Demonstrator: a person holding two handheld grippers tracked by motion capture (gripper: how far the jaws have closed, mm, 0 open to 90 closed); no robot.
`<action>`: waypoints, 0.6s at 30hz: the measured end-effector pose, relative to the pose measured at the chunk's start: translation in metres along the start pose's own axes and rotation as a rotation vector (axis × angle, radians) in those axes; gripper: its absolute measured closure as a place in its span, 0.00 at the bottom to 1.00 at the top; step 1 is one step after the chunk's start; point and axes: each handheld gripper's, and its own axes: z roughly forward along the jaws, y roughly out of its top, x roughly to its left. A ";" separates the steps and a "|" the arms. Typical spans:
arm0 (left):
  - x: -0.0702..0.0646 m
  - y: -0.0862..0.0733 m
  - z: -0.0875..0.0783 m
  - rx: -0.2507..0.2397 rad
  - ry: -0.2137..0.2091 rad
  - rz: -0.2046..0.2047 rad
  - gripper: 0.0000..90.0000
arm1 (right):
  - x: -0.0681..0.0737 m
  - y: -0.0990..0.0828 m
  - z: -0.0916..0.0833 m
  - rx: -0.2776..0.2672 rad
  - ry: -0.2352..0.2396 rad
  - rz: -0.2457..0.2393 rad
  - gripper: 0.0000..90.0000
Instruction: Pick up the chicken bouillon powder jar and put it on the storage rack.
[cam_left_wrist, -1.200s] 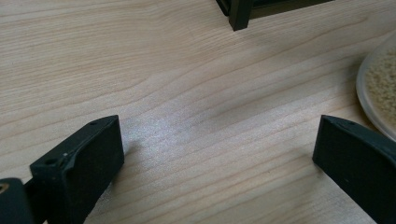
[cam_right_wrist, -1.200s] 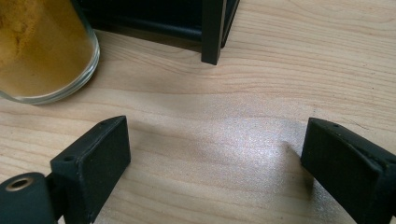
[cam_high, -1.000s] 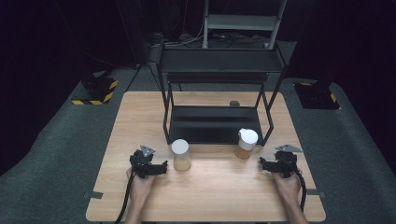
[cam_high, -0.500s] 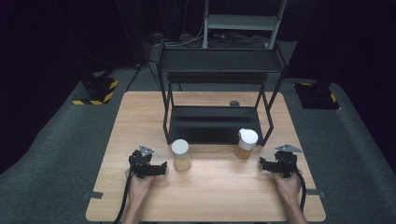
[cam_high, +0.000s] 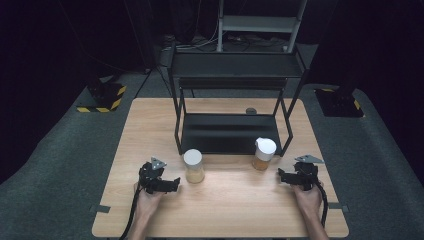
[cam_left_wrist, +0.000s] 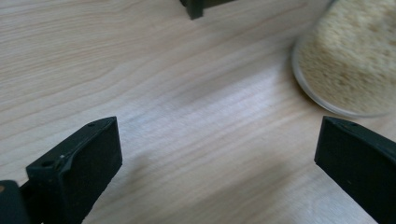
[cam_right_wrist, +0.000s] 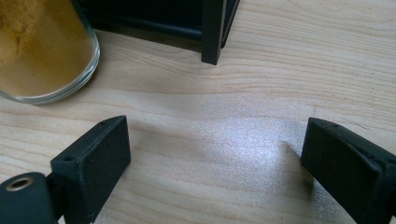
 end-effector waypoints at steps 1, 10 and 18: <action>-0.001 0.000 0.000 0.001 -0.007 0.007 0.01 | 0.000 0.000 0.000 0.000 0.000 0.000 0.08; -0.002 0.003 -0.001 0.011 -0.091 0.025 0.01 | 0.000 0.000 0.000 0.000 0.000 0.000 0.08; -0.010 0.008 0.001 -0.011 -0.136 0.057 0.01 | 0.000 0.000 0.000 0.000 0.000 0.000 0.08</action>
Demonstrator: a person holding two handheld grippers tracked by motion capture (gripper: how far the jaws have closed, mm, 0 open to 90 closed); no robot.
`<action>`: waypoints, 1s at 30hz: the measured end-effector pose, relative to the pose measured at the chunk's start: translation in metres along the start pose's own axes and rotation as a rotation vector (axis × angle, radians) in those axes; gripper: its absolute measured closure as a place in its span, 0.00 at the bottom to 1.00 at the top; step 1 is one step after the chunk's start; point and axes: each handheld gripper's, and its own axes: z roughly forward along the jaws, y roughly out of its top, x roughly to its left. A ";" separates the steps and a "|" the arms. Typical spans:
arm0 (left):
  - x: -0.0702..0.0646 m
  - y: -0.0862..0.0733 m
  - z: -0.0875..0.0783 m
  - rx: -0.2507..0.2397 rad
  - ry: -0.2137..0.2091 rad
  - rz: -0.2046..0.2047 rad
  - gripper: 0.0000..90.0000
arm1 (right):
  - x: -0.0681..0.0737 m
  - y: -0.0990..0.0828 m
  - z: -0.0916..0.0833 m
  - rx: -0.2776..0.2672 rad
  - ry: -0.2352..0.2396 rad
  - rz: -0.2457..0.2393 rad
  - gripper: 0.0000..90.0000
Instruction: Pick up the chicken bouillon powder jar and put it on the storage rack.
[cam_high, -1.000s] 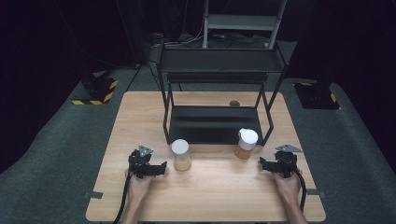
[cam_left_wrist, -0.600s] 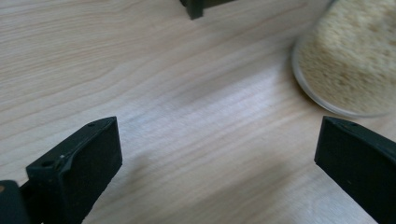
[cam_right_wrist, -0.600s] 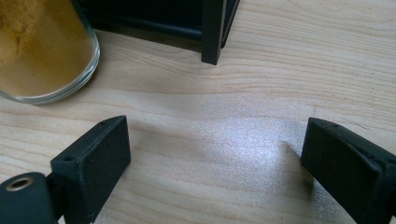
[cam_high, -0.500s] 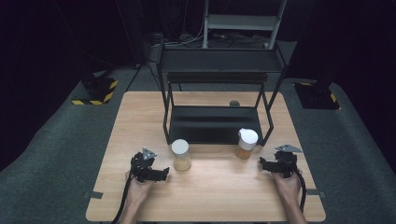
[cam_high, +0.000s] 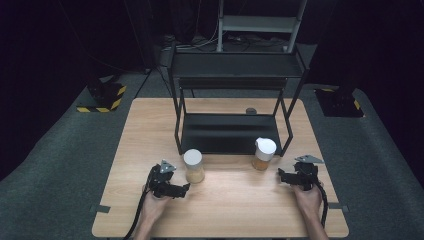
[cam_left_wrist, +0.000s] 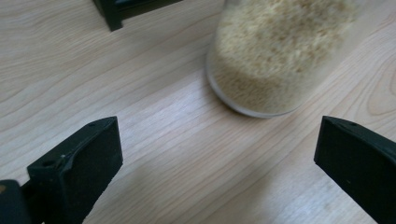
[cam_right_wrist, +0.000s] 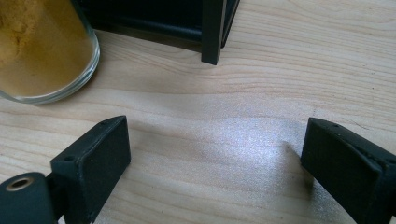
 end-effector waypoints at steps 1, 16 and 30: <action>-0.001 0.001 0.000 -0.001 -0.003 0.004 0.01 | 0.000 0.000 0.000 0.000 0.000 0.000 0.08; -0.011 0.012 0.009 -0.043 -0.041 0.032 0.04 | 0.000 0.000 0.000 0.000 0.000 0.001 0.08; -0.016 0.024 0.014 -0.112 -0.050 0.021 0.09 | 0.000 0.000 0.000 0.000 0.000 0.001 0.08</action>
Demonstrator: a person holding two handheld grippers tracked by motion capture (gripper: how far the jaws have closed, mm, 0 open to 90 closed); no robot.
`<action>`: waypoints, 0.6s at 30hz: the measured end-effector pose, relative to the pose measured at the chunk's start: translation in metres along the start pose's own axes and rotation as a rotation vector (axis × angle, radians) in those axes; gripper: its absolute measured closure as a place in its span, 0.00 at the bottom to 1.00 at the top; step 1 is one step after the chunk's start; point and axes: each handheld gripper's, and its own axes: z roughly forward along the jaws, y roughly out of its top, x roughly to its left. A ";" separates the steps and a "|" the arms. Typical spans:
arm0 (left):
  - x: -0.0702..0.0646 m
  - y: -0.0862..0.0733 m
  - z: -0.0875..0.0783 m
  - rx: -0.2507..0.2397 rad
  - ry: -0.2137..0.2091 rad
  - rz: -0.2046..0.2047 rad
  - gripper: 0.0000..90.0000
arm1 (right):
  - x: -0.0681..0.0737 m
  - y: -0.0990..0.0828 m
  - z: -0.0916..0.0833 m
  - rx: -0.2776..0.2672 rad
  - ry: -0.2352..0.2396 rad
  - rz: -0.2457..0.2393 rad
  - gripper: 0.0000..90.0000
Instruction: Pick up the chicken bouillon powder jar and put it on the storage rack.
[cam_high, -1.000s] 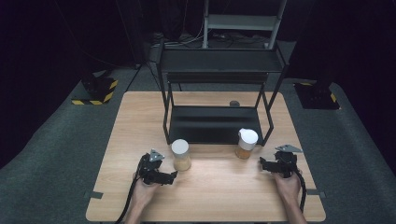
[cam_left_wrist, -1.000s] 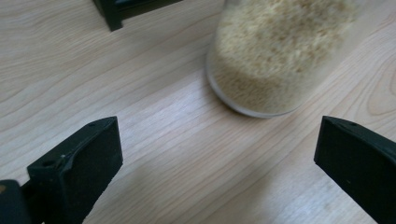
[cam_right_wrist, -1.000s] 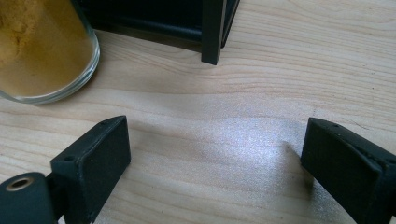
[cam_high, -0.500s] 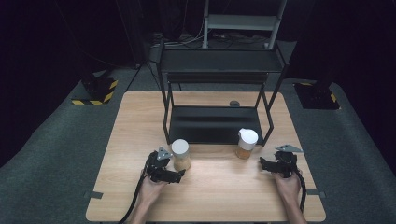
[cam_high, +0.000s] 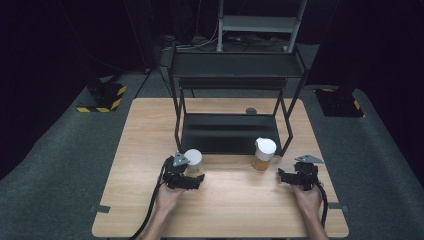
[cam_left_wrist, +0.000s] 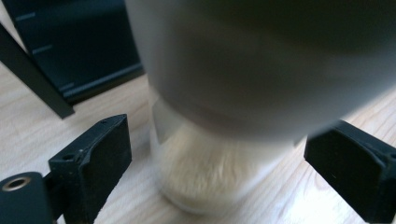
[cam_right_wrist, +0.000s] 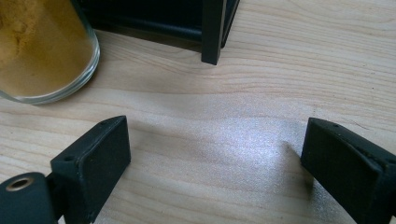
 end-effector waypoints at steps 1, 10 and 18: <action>-0.001 0.001 0.000 -0.006 0.006 0.003 0.09 | 0.000 0.000 0.000 0.000 0.000 0.000 0.08; -0.003 0.010 0.006 -0.007 0.014 0.001 0.12 | 0.000 0.000 0.000 0.001 0.000 -0.001 0.08; -0.001 0.010 0.010 -0.025 0.001 -0.013 0.18 | 0.000 0.000 0.000 0.000 0.000 -0.001 0.08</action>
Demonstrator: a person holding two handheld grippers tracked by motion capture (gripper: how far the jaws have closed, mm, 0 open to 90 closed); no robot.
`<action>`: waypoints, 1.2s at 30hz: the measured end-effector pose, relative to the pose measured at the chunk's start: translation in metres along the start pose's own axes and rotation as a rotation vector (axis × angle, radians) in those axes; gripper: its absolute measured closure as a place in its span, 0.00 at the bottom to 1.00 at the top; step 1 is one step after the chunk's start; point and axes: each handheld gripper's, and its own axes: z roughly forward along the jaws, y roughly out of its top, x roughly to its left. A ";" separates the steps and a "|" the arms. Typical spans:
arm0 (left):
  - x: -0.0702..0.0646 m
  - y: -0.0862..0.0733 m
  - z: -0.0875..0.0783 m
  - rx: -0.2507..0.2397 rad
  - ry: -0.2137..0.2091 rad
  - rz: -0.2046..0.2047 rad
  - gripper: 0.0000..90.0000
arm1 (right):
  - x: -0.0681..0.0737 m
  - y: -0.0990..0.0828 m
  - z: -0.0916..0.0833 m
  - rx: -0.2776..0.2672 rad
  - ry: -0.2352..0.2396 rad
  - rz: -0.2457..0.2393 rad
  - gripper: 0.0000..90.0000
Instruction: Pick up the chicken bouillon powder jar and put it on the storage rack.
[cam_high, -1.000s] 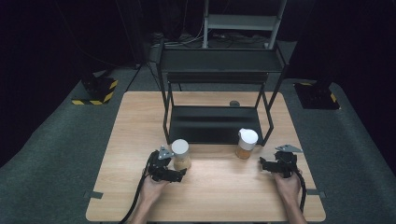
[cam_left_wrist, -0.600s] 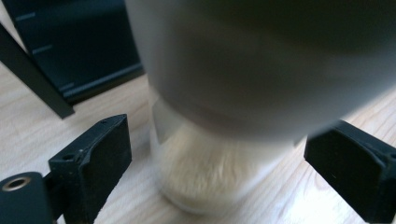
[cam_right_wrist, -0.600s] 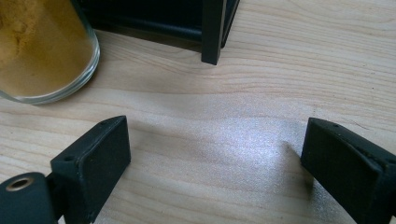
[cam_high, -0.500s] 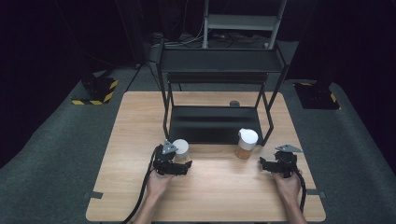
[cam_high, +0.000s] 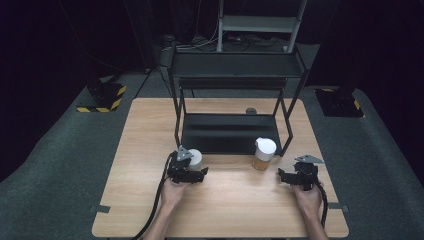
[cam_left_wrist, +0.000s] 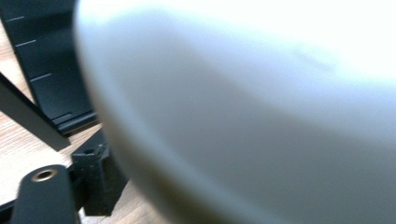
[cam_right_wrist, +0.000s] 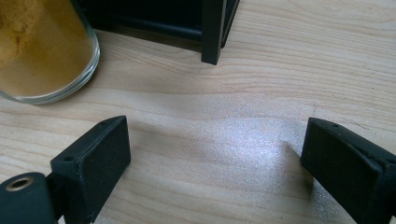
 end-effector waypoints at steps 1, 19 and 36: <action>0.000 0.000 0.001 0.000 -0.002 -0.002 0.19 | 0.000 0.000 0.000 0.000 0.000 0.000 0.08; -0.005 0.000 0.006 0.000 0.031 0.038 0.34 | 0.000 0.000 0.000 0.000 0.000 0.000 0.08; -0.003 0.009 0.004 0.015 0.006 0.064 0.36 | 0.000 0.000 0.000 0.000 0.000 0.000 0.08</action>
